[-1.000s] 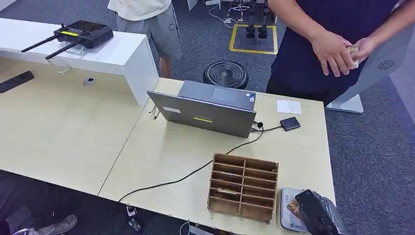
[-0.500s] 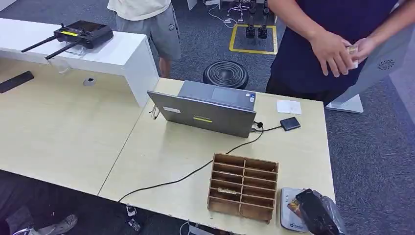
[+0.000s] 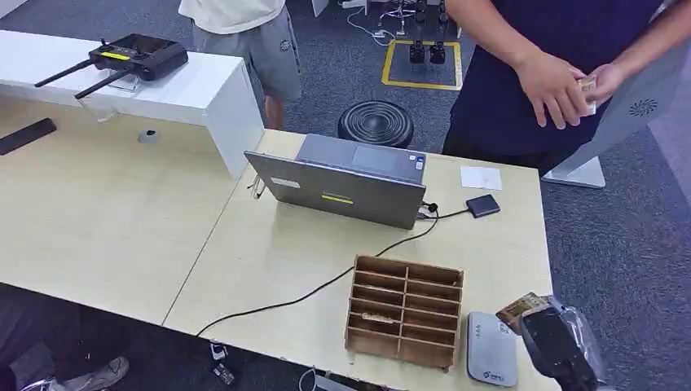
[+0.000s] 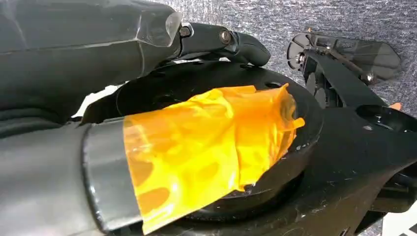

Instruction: Pass the card to the sensor for recognition and then transmit it.

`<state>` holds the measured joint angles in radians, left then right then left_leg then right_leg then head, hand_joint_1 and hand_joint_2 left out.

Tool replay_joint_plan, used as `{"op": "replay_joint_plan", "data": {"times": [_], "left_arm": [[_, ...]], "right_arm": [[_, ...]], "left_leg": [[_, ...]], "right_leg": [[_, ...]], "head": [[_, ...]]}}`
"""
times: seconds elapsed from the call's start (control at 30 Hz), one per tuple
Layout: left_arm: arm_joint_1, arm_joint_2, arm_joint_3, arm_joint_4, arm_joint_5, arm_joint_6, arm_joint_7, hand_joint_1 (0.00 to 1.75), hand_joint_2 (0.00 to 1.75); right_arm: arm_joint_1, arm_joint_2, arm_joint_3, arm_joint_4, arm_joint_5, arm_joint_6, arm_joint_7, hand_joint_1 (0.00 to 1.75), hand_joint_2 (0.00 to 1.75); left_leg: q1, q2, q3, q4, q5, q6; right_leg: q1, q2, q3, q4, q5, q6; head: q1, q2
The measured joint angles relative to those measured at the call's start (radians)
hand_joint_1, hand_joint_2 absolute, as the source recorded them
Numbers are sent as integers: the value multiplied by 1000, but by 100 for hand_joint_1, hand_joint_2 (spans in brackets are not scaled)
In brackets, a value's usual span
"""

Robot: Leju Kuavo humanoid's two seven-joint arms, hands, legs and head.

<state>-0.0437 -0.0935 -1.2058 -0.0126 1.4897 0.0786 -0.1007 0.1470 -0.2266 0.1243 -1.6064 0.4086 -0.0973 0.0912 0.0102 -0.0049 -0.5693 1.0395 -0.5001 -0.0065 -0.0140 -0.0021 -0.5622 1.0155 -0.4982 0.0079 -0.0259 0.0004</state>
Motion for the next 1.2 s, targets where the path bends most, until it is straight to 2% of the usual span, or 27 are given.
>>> {"op": "replay_joint_plan", "data": {"times": [0.33, 0.57, 0.93, 1.2], "left_arm": [[0, -4, 1, 0, 0, 3, -7, 0, 0], [0, -5, 1, 1, 0, 2, -10, 0, 0], [0, -5, 1, 3, -1, -5, -11, 0, 0], [-2, -5, -7, 5, -1, -10, -7, 0, 0]], "right_arm": [[-5, 1, -2, -80, 24, -1, -45, 175, 175], [-57, 5, 2, -115, 42, -2, -87, 175, 175], [-231, 22, 66, -96, 63, -2, -112, 175, 175], [-393, 33, 129, -16, 110, -19, -90, 175, 175]], "left_leg": [[0, 0, 0, 0, 0, 0], [0, 0, 0, 0, 0, 0], [0, 0, 0, 0, 1, -1], [0, 0, 0, 0, 1, 0]], "right_leg": [[0, 0, 0, 0, 0, 0], [0, 0, 0, 0, 0, 0], [0, 0, 0, 1, 0, 0], [0, 0, 0, 1, 1, 0]], "head": [[0, 0], [0, 0], [0, 0], [0, 0]]}}
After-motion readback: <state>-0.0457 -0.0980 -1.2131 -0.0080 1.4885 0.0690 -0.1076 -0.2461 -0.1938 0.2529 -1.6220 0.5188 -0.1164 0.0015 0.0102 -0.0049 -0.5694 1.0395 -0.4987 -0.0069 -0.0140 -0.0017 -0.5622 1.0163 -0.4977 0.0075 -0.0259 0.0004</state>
